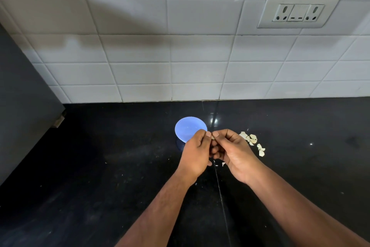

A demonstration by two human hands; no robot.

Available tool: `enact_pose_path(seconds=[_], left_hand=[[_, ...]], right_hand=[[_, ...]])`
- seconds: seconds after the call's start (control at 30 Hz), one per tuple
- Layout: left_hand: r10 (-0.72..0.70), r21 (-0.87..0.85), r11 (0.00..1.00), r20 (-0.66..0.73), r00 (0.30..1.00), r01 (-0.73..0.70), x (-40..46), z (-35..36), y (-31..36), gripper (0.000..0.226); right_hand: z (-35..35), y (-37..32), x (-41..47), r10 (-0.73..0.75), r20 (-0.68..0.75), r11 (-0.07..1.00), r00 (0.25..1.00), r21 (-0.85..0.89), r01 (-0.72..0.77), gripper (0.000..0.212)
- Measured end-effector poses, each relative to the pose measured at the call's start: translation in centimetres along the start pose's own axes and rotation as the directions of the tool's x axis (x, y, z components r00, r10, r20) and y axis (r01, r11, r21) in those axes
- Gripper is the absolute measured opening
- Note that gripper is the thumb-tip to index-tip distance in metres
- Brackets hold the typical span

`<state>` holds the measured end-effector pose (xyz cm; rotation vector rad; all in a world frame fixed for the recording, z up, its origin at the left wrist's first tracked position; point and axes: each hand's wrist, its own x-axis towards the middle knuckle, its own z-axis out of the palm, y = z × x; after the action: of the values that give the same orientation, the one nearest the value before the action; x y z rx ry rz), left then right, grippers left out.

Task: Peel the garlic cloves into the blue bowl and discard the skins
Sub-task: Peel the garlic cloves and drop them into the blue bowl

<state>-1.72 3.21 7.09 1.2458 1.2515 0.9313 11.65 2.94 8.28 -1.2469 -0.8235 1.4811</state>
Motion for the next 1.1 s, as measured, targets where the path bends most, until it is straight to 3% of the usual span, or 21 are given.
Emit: enact_pose_path(seconds=[0.13,0.27,0.53,0.7,0.77,0.93,1.1], left_hand=[[-0.016,-0.056,0.998,-0.027,1.000,0.014,-0.3,1.2,0.2,0.030],[-0.033,-0.145,0.989,-0.100,0.994,0.019,-0.6,1.9,0.6,0.031],[-0.077,-0.195,0.979,-0.099,0.992,0.056,-0.6,3.3,0.9,0.031],[-0.060,-0.237,0.970,-0.072,0.996,0.042,-0.9,3.2,1.4,0.028],[-0.049,-0.244,0.969,-0.066,0.997,0.031,-1.0,3.1,1.5,0.029],[0.014,-0.234,0.972,-0.077,0.997,-0.031,-1.2,3.1,1.1,0.028],[0.080,-0.165,0.982,-0.076,0.994,-0.091,-1.1,2.6,1.3,0.025]], right_hand=[[-0.6,-0.2,-0.3,-0.011,-0.073,1.000,0.997,-0.002,0.011,0.012],[-1.3,-0.4,-0.7,-0.052,-0.196,0.994,0.979,-0.109,0.031,0.028],[-1.0,0.2,-1.6,-0.283,-0.054,0.927,0.958,-0.271,0.259,0.011],[-1.1,0.1,-1.5,-0.334,-0.004,0.874,0.942,-0.375,0.308,0.018],[-0.9,0.0,-1.6,-0.315,-0.047,0.895,0.948,-0.348,0.280,0.020],[0.2,-0.4,-1.6,-0.178,-0.114,0.982,0.977,-0.081,0.170,0.035],[0.0,-0.6,-1.1,-0.104,-0.115,0.993,0.988,0.044,0.110,0.025]])
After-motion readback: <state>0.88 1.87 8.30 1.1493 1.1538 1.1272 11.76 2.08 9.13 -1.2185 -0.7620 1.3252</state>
